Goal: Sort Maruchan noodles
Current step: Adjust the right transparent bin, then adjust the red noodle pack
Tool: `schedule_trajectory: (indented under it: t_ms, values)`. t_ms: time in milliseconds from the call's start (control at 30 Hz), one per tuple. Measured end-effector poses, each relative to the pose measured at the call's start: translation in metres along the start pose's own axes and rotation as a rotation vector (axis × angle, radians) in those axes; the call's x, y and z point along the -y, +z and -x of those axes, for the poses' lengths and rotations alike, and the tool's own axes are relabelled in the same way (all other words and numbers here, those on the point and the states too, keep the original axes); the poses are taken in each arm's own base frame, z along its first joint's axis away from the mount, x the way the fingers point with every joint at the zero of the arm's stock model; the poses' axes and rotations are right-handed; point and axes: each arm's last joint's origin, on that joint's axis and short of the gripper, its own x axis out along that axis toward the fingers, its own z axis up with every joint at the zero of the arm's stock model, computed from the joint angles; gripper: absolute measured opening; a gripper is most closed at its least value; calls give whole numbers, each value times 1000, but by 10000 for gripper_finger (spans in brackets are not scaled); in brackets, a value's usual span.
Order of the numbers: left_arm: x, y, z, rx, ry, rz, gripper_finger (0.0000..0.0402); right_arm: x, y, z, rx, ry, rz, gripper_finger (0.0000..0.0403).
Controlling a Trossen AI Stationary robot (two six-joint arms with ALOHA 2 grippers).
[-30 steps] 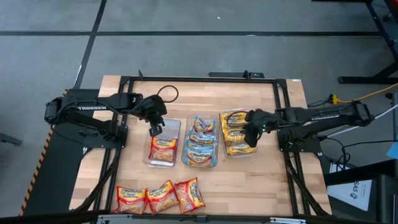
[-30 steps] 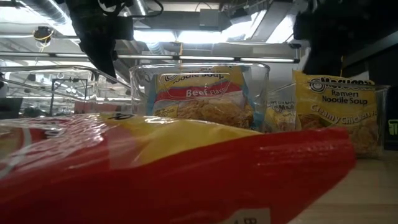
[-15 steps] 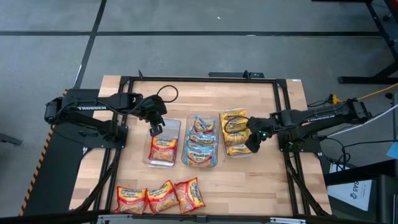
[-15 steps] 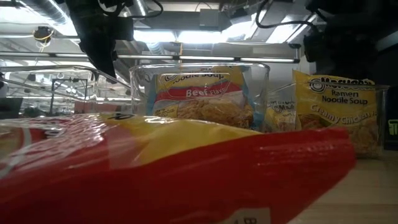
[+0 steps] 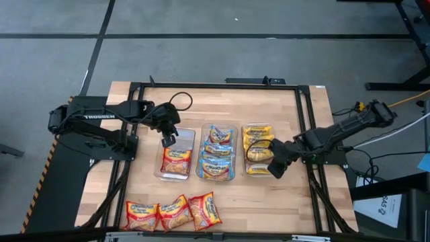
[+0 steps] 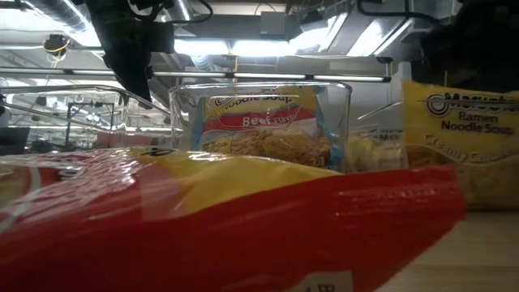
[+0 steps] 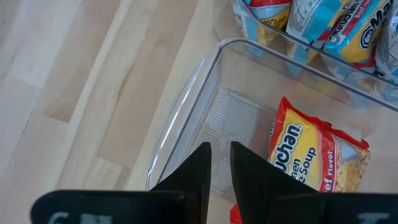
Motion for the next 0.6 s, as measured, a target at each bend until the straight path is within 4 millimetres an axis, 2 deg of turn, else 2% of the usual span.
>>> schedule_trajectory:
  t_ms: [233,600]
  values:
    - [0,0,0,0,-1,27,55,-12,-10,0,32,61,-2,115]
    - [0,0,0,0,0,28,55,-4,-7,7,279,-83,56,115]
